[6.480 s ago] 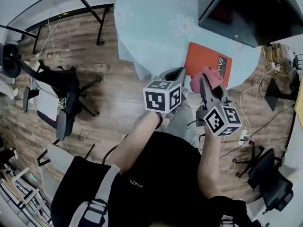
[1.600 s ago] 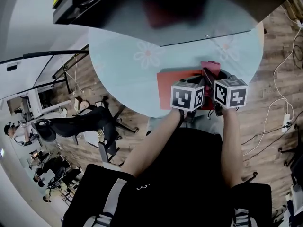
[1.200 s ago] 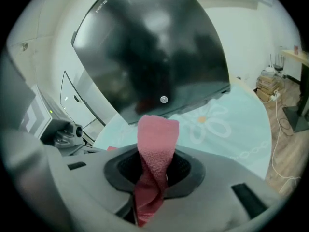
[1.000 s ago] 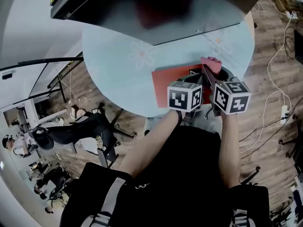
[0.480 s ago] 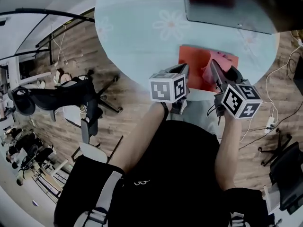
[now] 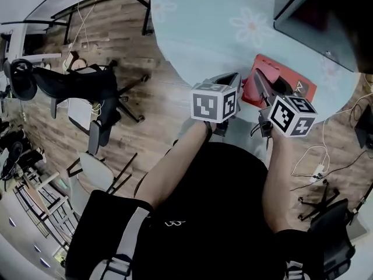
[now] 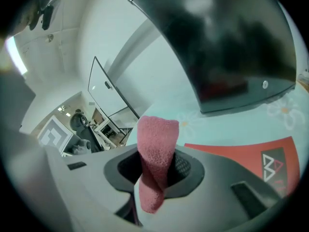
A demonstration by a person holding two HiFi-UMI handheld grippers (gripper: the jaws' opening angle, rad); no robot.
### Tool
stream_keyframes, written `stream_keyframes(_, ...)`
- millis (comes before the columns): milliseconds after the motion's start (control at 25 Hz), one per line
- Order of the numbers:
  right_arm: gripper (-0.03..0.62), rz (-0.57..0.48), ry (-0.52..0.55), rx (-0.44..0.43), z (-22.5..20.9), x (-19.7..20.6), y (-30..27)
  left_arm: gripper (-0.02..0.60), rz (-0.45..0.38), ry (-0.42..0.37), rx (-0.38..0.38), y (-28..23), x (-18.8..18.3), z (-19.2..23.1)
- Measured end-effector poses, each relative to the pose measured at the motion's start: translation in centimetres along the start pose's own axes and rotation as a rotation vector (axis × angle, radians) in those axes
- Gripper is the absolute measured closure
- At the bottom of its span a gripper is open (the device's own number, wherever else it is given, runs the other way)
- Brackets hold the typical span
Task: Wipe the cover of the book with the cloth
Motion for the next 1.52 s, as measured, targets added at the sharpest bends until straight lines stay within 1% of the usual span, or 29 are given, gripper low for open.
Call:
stream_keyframes(80,0.494,0.036,-0.013,0.006,0.0,0.7,-1.2,0.566,0.032,-0.014,0.017,-0.6,0.4,0.0)
stream_keyframes(200,0.494,0.078,-0.035,0.025,-0.6,2.4,-2.3,0.566,0.114,-0.045,0.034,-2.5,1.9,-0.3)
stream_keyframes(360,0.494,0.085,-0.080,0.038,-1.5,3.5,-3.2,0.568,0.153,-0.054,0.032,-3.6,2.8,-0.6)
stream_keyframes(480,0.494,0.086,-0.082,0.071,-2.4,3.6,-3.8,0.568,0.161,-0.065,0.030,-4.0,2.8,-0.8)
stream_keyframes(600,0.493,0.106,-0.050,0.107,-2.5,3.4,-4.4,0.568,0.168,-0.073,0.026,-4.1,2.3,-0.7)
stream_keyframes(720,0.494,0.119,-0.016,0.130,-2.5,3.6,-4.7,0.568,0.179,-0.096,0.000,-4.2,2.2,-1.1)
stream_keyframes(840,0.494,0.124,-0.018,0.128,-2.7,3.6,-4.5,0.568,0.180,-0.114,-0.003,-4.5,2.1,-1.4)
stream_keyframes(1000,0.494,0.140,-0.013,0.120,-2.9,3.5,-4.3,0.568,0.191,-0.095,0.014,-4.8,2.1,-1.5)
stream_keyframes(1160,0.494,0.132,-0.030,0.109,-3.3,3.5,-4.2,0.569,0.188,-0.092,-0.007,-5.1,2.0,-1.9)
stream_keyframes(1280,0.494,0.139,-0.031,0.096,-3.6,3.6,-4.0,0.568,0.186,-0.078,-0.024,-5.2,2.2,-2.3)
stream_keyframes(1520,0.494,0.146,-0.038,0.086,-4.6,3.7,-3.1,0.569,0.161,-0.038,-0.030,-5.8,2.6,-3.6)
Point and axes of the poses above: the fingertips, and each gripper's own axes: y backward along the fingers, z to its left, x out of its underside, the point moved 5 cm from there along y, backward along the fingers, and after that the axes turned 15 degrees about z, right-handed, at the moved point
